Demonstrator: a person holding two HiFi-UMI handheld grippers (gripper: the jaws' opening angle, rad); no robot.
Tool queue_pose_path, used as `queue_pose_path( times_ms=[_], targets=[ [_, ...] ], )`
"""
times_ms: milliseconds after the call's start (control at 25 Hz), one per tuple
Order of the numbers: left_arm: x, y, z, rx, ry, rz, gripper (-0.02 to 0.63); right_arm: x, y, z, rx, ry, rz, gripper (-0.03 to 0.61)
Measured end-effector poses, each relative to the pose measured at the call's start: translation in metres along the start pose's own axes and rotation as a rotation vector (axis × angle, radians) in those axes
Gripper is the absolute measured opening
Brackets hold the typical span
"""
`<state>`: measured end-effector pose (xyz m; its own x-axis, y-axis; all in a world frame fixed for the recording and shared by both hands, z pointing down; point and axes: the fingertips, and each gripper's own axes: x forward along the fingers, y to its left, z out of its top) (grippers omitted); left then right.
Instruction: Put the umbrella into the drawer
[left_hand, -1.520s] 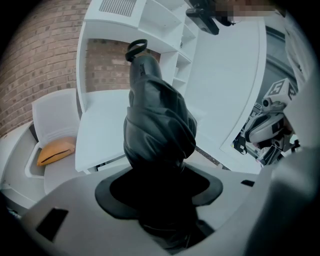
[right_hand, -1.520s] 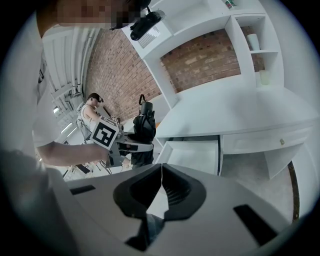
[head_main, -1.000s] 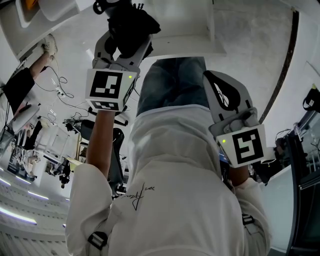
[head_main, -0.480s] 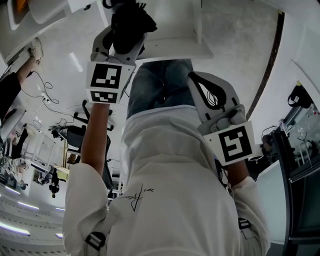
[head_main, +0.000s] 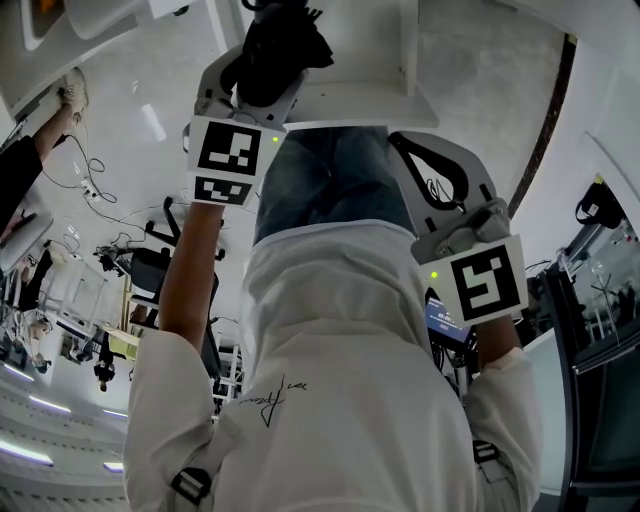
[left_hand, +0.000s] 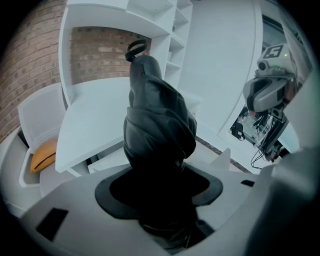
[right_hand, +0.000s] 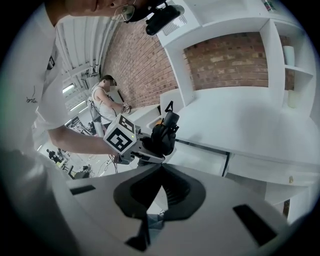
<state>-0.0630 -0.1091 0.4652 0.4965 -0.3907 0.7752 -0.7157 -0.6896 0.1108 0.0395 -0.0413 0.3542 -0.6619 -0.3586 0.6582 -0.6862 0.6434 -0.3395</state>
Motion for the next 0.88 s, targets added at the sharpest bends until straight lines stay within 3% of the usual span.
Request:
queue_pose_path(
  times_ms=[480, 880],
  targets=[
    [0.028, -0.015, -0.001, 0.096, 0.062, 0.001, 0.256, 0.008, -0.006, -0.009, -0.021, -0.003, 0.04, 0.025],
    [0.042, -0.017, -0.016, 0.094, 0.1, -0.018, 0.256, 0.021, -0.003, -0.012, -0.035, -0.002, 0.05, 0.025]
  ],
)
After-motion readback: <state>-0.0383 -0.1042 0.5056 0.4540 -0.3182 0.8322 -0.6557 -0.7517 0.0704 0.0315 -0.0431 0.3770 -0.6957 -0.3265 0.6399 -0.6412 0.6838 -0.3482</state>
